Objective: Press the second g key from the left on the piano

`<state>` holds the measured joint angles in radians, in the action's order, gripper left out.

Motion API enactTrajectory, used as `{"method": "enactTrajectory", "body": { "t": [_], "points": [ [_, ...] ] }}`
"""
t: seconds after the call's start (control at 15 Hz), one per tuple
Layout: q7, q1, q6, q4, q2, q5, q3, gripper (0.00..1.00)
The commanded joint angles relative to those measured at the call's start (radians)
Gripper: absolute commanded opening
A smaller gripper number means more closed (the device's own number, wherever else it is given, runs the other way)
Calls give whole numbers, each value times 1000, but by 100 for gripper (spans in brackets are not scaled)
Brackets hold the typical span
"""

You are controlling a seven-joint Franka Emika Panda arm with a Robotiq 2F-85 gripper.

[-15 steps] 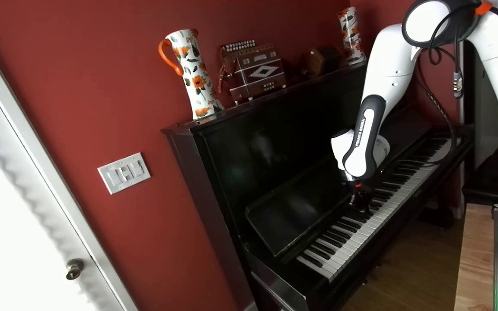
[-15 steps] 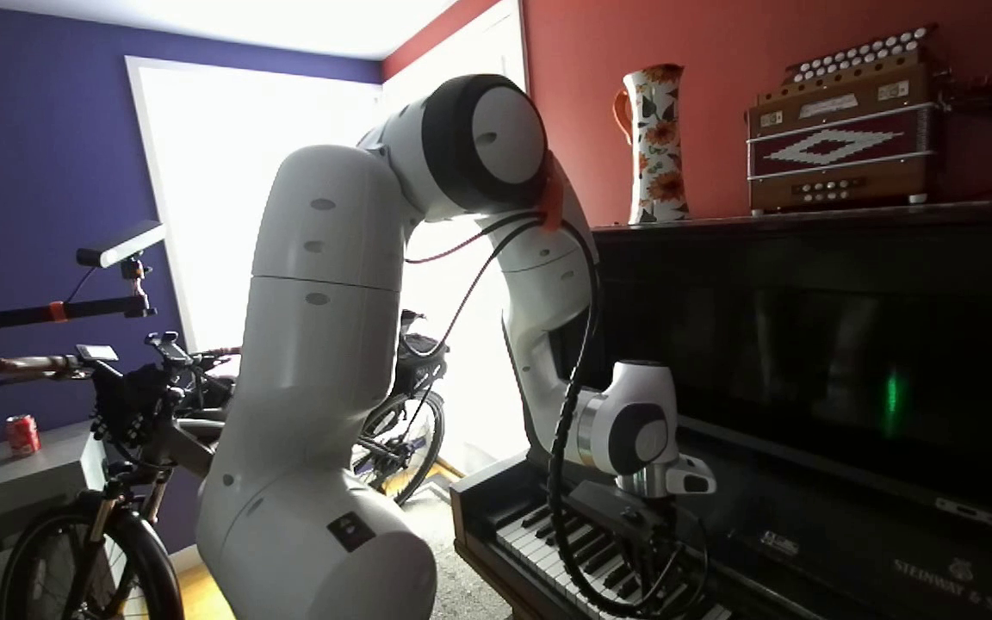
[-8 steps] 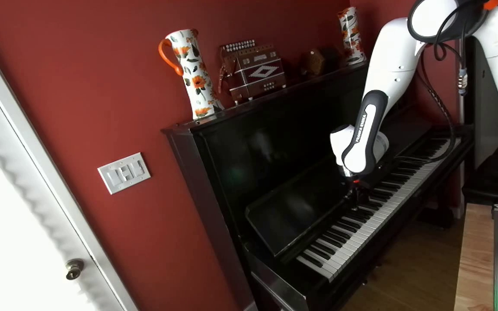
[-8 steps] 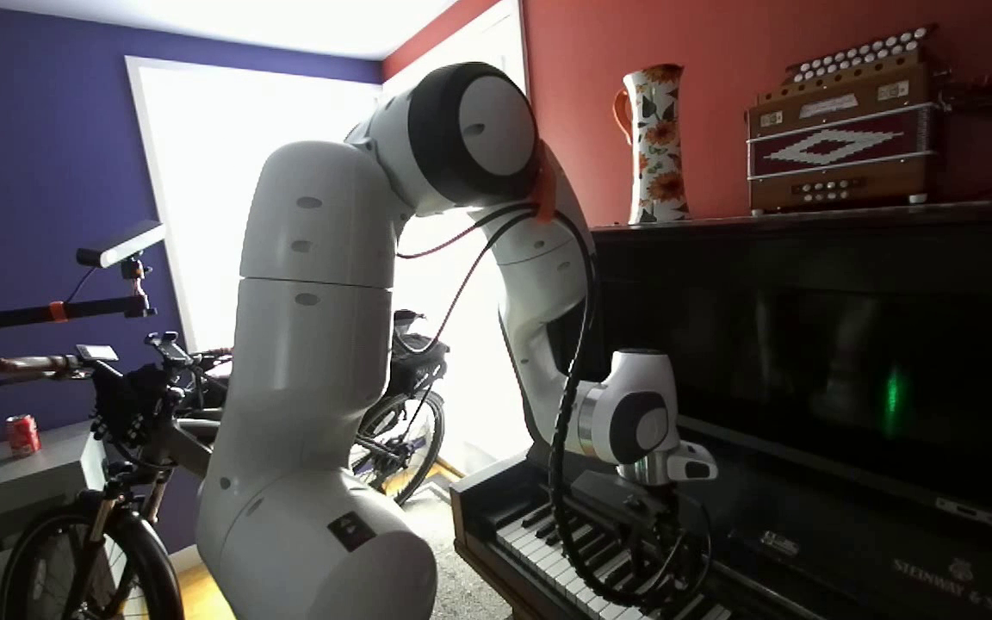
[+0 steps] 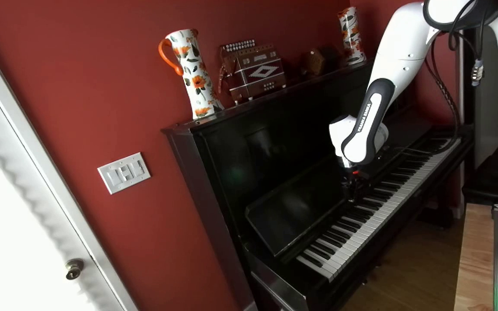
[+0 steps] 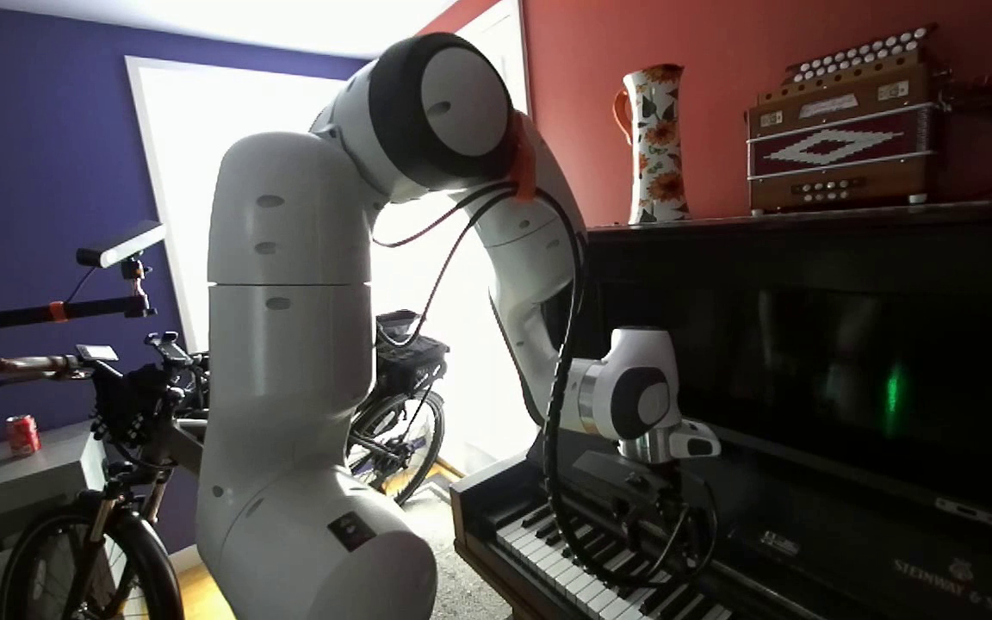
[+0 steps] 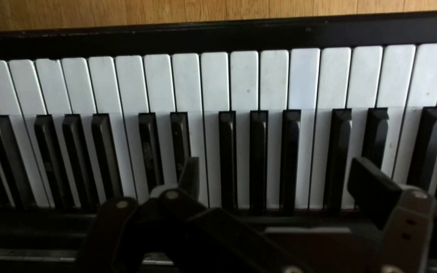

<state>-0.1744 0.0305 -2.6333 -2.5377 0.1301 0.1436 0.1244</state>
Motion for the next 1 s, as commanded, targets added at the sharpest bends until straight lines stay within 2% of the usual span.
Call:
{"method": "enactTrajectory", "body": {
  "t": [0.0, 0.4, 0.93],
  "points": [
    [-36, 7, 90, -16, -87, 51, 10, 100],
    [-33, 25, 180, -20, -198, 45, -14, 100],
    [-42, 40, 244, -17, -312, 63, -51, 100]
  ]
}}
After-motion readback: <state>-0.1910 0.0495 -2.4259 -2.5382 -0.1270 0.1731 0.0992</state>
